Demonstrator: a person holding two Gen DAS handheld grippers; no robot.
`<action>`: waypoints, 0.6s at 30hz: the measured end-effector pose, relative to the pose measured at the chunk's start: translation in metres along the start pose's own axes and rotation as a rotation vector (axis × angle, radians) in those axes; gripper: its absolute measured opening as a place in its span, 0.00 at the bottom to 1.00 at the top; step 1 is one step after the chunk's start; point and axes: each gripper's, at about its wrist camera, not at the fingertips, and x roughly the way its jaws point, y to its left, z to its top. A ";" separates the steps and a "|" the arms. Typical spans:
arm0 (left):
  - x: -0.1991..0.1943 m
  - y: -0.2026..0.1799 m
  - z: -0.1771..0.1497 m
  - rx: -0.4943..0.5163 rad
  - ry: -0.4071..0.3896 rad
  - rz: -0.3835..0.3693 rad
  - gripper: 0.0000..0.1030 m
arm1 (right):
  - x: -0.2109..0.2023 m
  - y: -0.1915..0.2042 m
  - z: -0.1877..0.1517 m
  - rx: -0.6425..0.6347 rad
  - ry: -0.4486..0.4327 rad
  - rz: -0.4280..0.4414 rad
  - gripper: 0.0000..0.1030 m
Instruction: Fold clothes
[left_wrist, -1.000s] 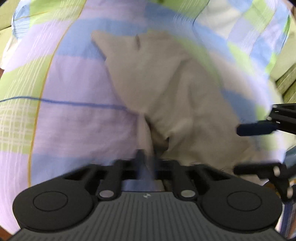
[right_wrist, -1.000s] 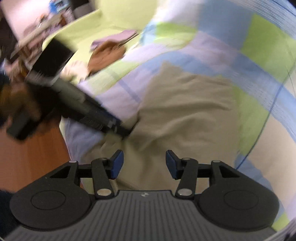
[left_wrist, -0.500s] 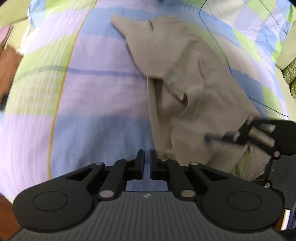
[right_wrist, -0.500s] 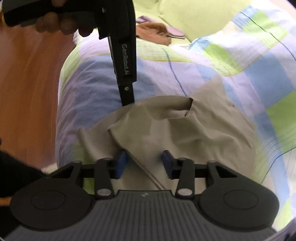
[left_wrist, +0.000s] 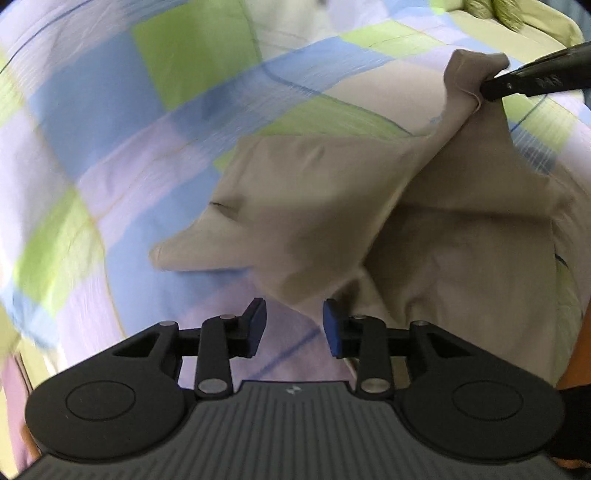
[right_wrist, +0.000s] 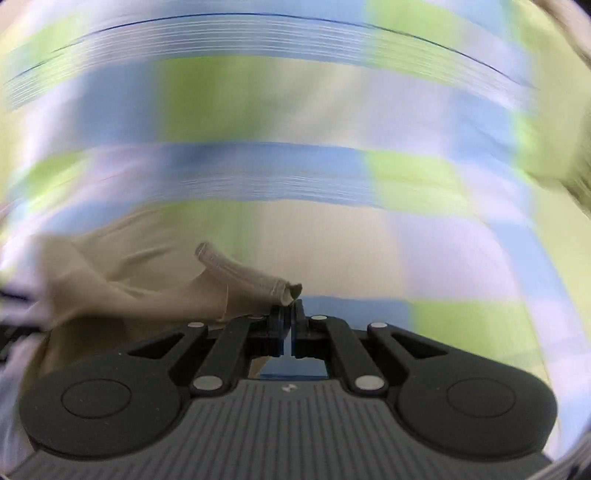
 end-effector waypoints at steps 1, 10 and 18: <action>0.001 0.000 0.001 0.005 -0.002 -0.004 0.45 | 0.004 -0.008 0.000 0.043 0.031 0.006 0.01; 0.013 -0.020 0.025 0.227 -0.003 -0.093 0.54 | -0.008 -0.017 -0.007 0.050 0.024 0.128 0.22; 0.051 -0.015 0.032 0.274 0.049 -0.174 0.13 | 0.020 -0.004 -0.022 0.073 0.141 0.105 0.43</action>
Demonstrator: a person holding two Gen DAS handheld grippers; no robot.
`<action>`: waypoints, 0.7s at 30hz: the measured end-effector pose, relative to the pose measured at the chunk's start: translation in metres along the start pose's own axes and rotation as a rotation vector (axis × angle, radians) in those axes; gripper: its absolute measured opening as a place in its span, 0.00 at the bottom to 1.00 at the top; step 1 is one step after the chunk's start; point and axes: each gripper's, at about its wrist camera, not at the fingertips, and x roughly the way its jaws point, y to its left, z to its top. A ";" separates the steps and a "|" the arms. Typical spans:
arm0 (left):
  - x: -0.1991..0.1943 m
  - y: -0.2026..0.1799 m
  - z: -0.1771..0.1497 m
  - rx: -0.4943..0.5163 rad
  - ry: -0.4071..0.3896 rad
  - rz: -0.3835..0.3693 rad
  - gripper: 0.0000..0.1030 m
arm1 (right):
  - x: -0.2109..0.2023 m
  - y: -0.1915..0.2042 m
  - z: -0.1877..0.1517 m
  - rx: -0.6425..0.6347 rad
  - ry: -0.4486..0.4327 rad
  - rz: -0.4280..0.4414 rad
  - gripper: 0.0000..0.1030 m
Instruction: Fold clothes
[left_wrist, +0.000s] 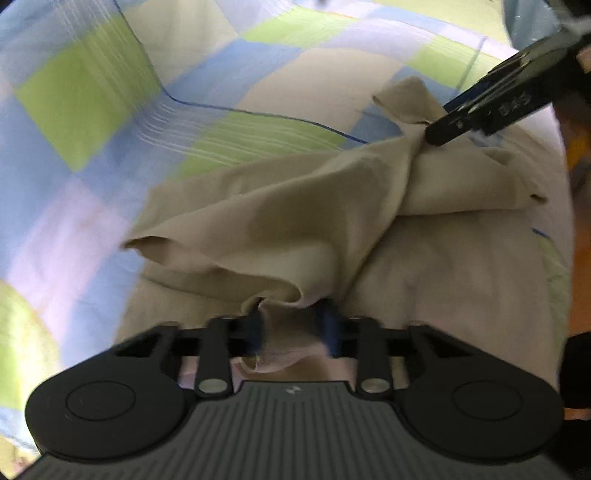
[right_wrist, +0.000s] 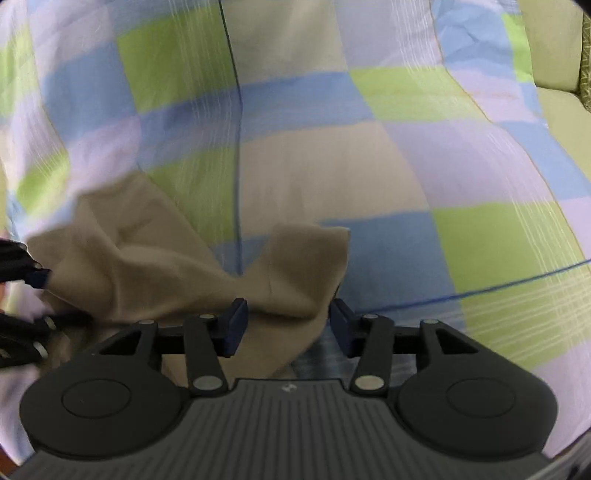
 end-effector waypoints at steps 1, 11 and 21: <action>-0.004 -0.002 -0.001 0.020 -0.006 -0.001 0.12 | -0.001 -0.005 0.000 0.046 -0.001 -0.005 0.44; -0.058 0.065 0.053 -0.228 -0.230 -0.014 0.00 | 0.002 -0.036 0.044 0.299 -0.144 0.231 0.03; -0.038 0.173 0.167 -0.311 -0.328 0.198 0.50 | -0.017 -0.042 0.189 0.144 -0.391 -0.089 0.48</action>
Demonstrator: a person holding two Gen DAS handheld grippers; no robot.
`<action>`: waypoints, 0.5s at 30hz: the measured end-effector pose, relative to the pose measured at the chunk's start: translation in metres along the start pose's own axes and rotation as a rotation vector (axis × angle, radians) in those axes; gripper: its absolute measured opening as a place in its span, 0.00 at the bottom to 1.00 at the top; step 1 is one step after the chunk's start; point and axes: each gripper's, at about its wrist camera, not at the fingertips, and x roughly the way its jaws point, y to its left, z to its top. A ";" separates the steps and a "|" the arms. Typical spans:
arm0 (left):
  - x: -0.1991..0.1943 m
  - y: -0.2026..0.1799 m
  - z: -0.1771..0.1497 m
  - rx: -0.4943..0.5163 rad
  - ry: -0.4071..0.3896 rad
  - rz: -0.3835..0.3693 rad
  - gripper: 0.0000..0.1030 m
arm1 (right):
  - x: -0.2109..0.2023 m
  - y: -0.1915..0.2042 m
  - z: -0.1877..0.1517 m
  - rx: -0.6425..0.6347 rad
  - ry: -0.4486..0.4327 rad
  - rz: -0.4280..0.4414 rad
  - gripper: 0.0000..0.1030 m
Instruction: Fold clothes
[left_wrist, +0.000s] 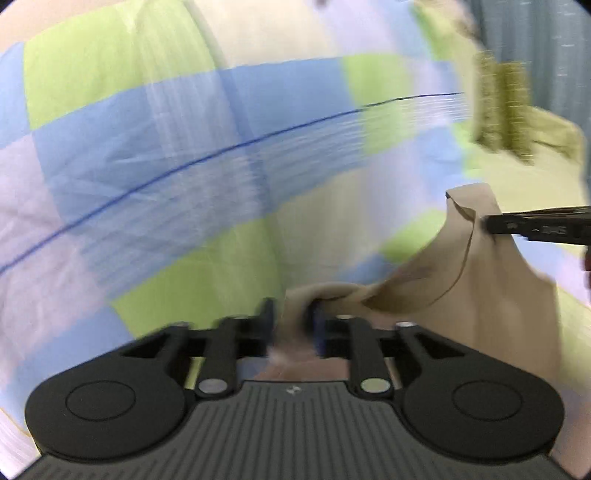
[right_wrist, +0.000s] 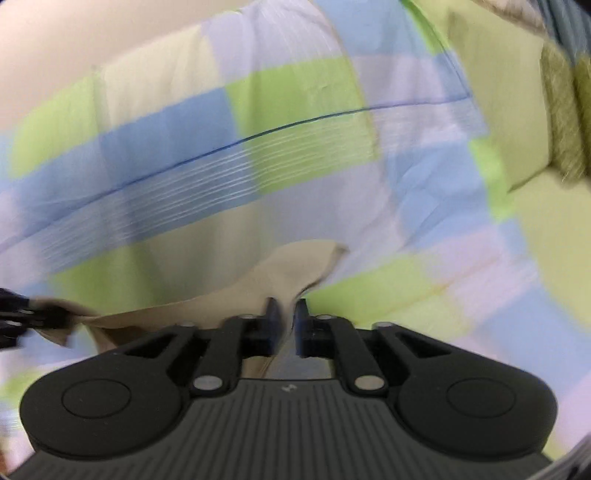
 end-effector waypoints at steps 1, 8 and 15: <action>-0.006 0.001 -0.008 0.011 0.010 -0.004 0.55 | 0.001 0.000 0.002 -0.007 0.026 -0.044 0.49; -0.082 -0.018 -0.132 0.429 0.198 -0.079 0.56 | -0.094 0.034 -0.117 -0.274 0.179 0.130 0.49; -0.102 -0.052 -0.247 0.826 0.288 -0.147 0.53 | -0.189 0.108 -0.244 -0.757 0.298 0.253 0.38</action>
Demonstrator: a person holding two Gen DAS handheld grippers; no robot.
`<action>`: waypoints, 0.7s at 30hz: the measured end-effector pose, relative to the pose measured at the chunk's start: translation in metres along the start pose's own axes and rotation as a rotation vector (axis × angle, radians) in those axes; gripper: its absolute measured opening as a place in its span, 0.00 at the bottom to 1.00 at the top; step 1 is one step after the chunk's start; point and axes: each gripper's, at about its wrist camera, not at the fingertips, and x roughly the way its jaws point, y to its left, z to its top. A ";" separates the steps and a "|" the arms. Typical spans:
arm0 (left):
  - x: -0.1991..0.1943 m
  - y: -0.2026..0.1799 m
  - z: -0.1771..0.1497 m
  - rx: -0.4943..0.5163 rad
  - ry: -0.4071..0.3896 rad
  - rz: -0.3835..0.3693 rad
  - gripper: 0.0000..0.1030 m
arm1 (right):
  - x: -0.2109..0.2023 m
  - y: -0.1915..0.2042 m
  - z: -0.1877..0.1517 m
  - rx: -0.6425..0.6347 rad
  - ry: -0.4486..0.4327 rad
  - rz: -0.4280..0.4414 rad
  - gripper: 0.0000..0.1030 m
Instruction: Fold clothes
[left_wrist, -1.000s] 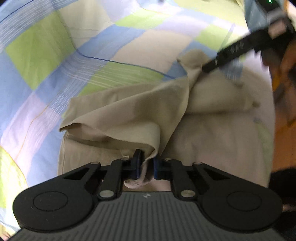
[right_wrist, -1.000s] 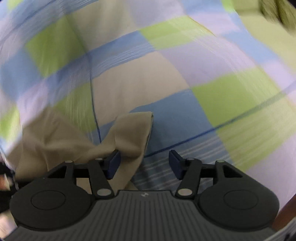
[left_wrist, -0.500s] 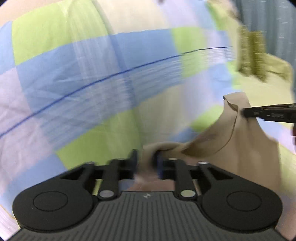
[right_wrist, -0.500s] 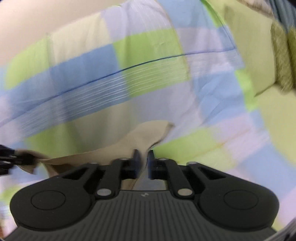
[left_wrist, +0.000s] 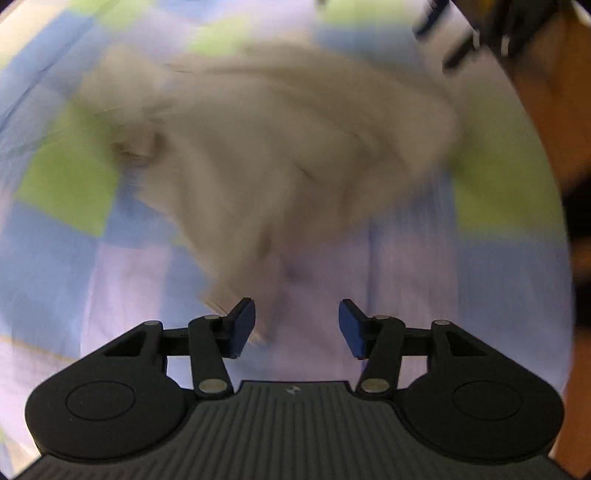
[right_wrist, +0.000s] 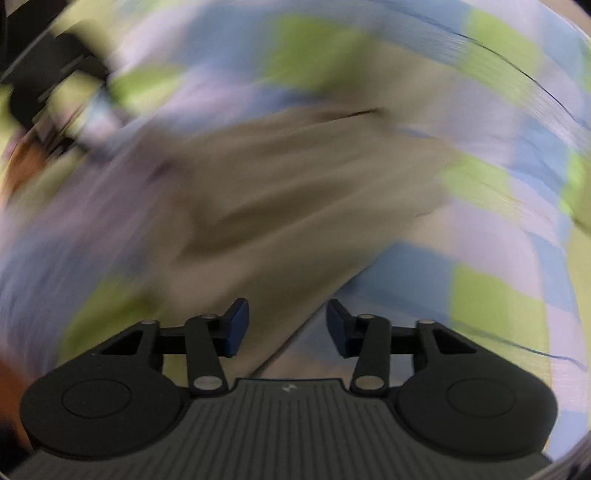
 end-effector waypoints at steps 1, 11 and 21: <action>0.007 -0.006 -0.004 0.022 0.012 0.020 0.53 | 0.000 0.013 -0.003 -0.018 0.007 -0.011 0.38; 0.043 0.080 -0.021 -0.588 -0.079 -0.219 0.18 | 0.027 -0.041 -0.014 0.651 -0.008 0.009 0.52; 0.016 0.111 -0.041 -0.839 -0.177 -0.381 0.00 | -0.002 -0.108 -0.017 1.022 -0.080 0.104 0.01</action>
